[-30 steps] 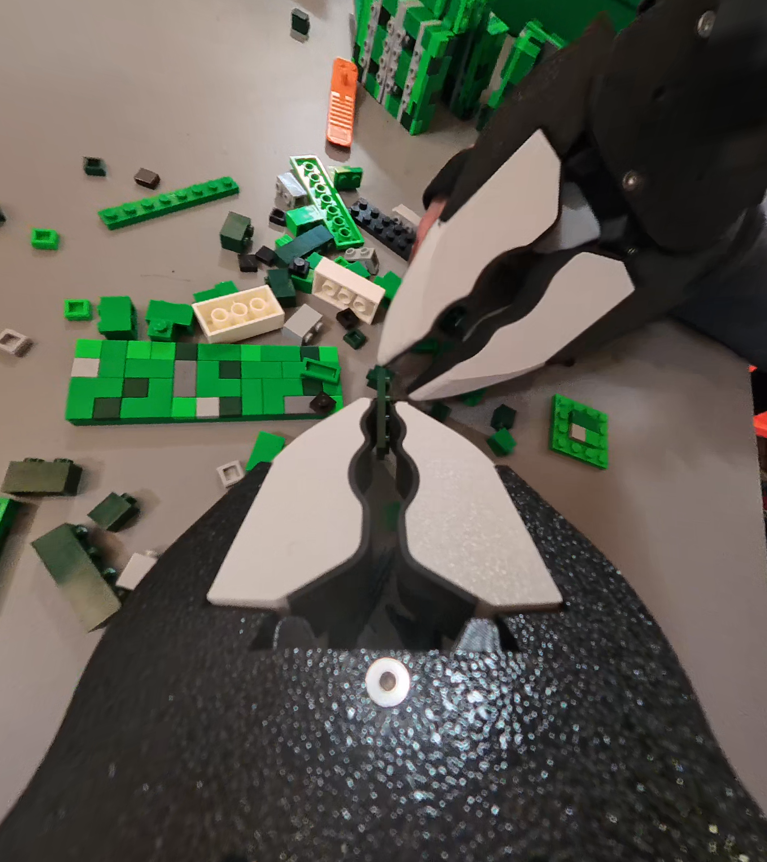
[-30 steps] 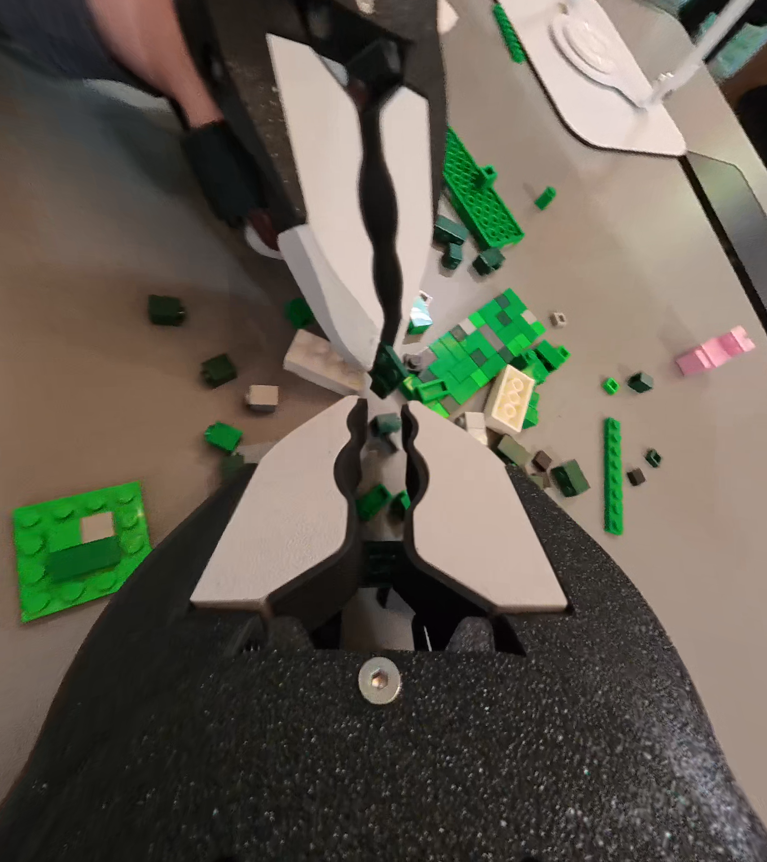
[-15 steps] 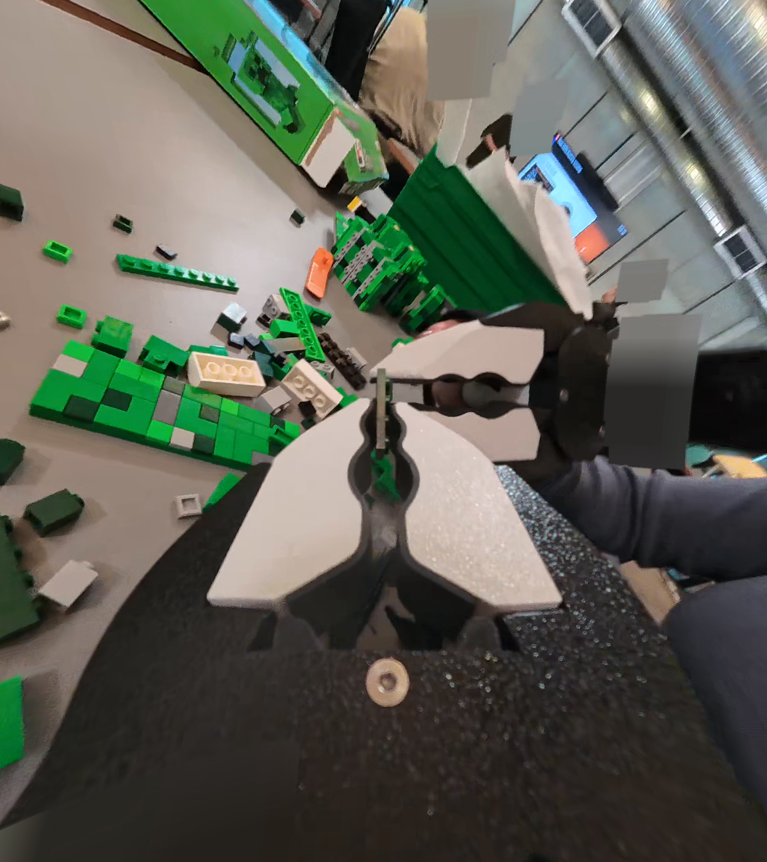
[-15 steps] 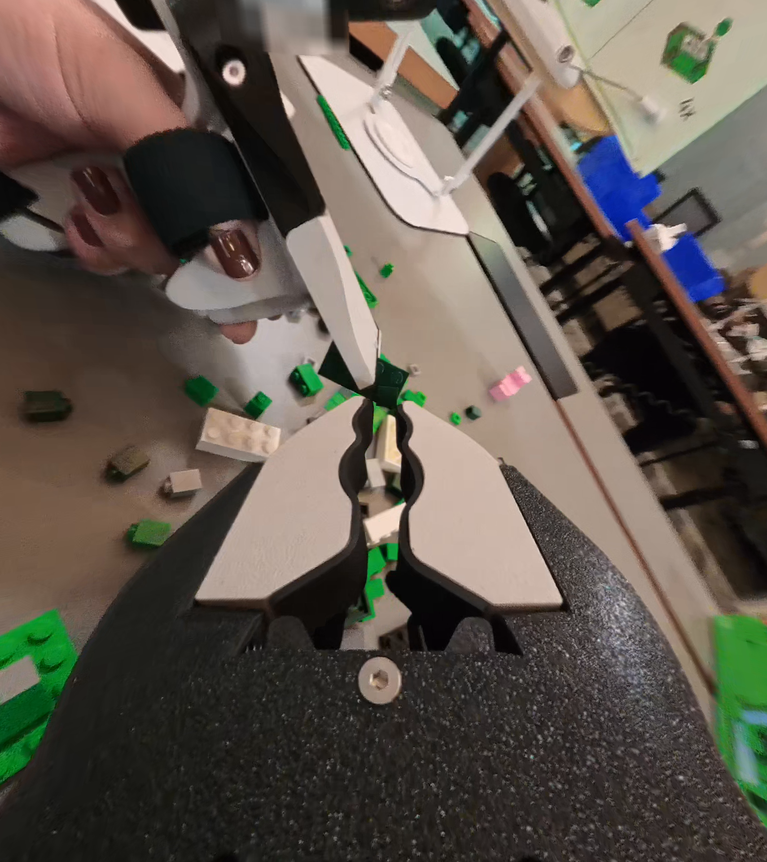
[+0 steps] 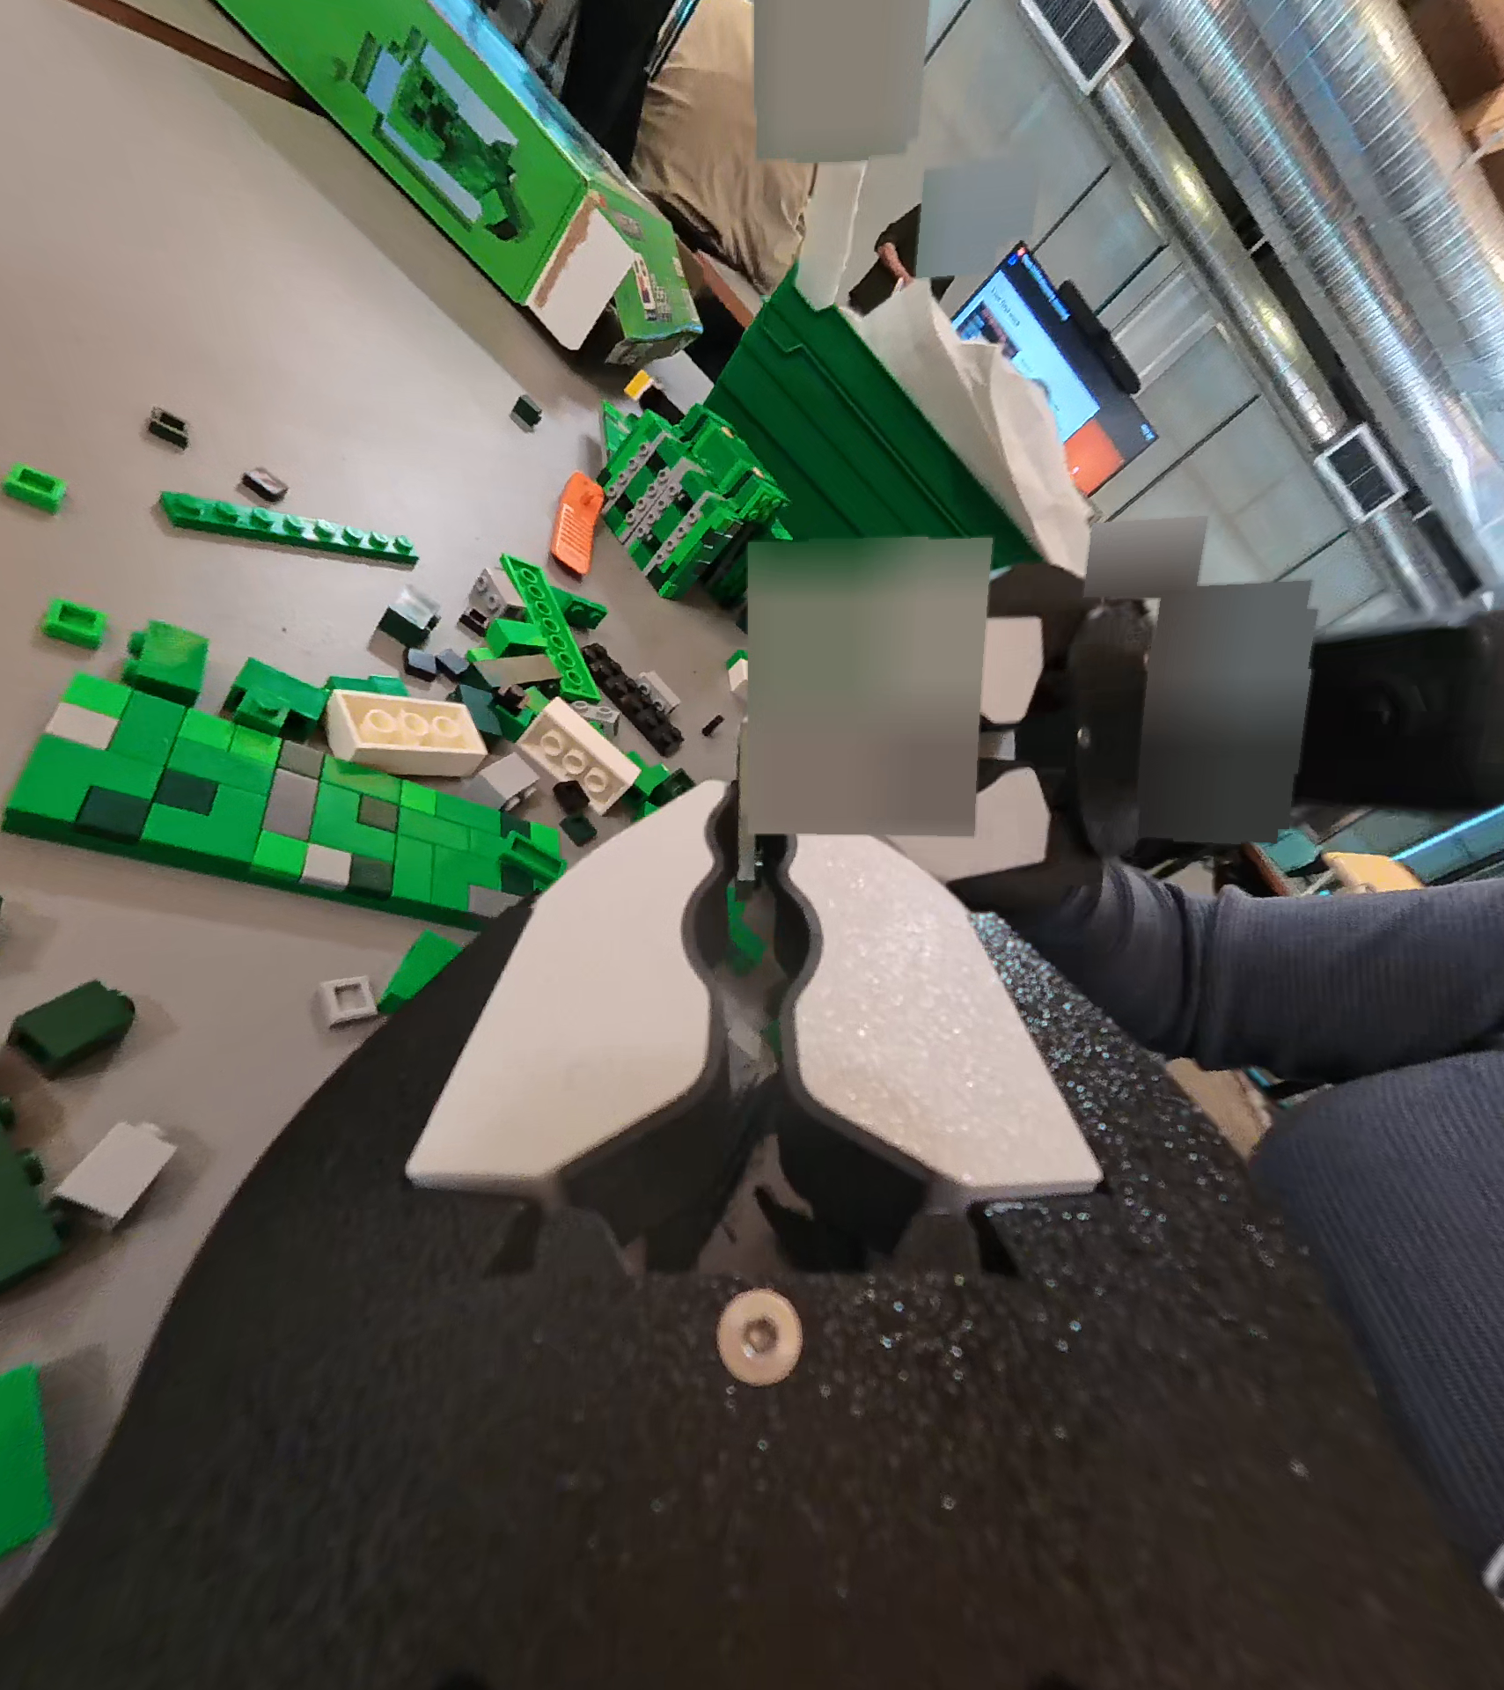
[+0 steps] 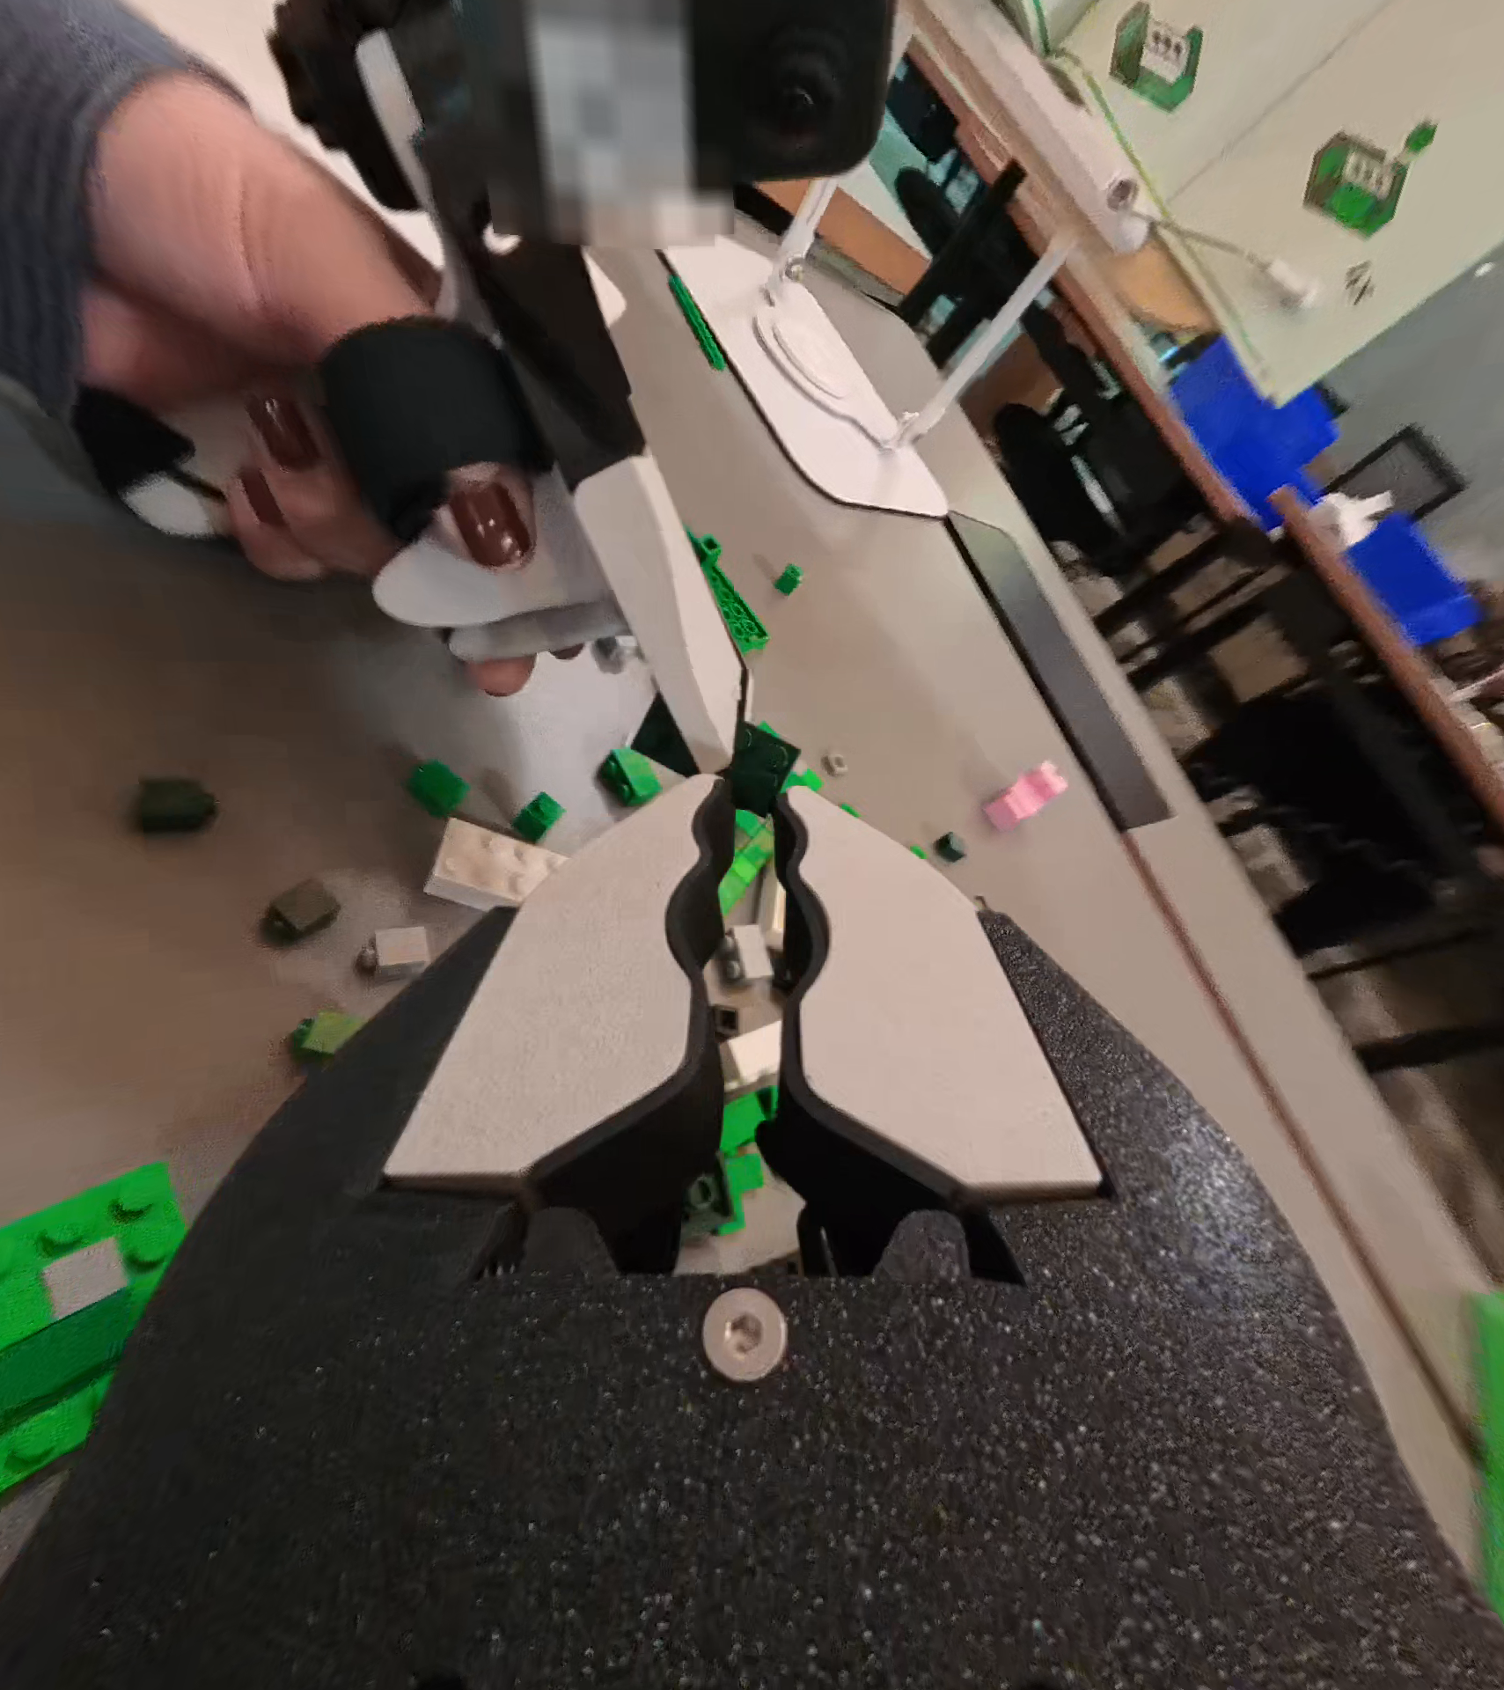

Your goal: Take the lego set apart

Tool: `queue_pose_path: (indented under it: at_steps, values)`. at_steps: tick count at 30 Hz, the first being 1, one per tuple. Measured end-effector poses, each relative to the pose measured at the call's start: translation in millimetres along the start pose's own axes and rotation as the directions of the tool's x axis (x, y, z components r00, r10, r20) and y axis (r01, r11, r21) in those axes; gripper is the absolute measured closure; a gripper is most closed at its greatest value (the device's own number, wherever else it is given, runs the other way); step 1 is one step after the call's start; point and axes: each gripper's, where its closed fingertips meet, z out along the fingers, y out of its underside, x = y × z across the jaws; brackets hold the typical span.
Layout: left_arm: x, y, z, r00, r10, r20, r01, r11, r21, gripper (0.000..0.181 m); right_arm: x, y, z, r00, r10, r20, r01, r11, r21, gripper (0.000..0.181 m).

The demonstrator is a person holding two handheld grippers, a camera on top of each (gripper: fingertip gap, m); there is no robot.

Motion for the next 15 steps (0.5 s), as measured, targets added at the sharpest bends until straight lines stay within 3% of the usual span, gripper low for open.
queue_pose_path:
  at_steps: [6,10,15]
  values:
    - [12.1,0.0,-2.5,0.996,-0.017,-0.085,0.015,1.000,-0.025,0.178,-0.9,-8.6,-7.3,0.994,-0.101,-0.029,0.101,0.995,0.010,0.174]
    - [15.5,3.5,-4.1,0.992,0.109,-0.069,-0.114,0.991,-0.068,0.177,-5.6,-11.5,-10.3,0.983,0.132,0.126,-0.142,0.988,0.067,0.174]
    - [5.4,9.7,-3.4,0.964,0.264,0.020,-0.259,0.956,-0.139,0.177,-9.5,-5.5,-8.9,0.871,0.380,0.312,-0.419,0.905,0.067,0.178]
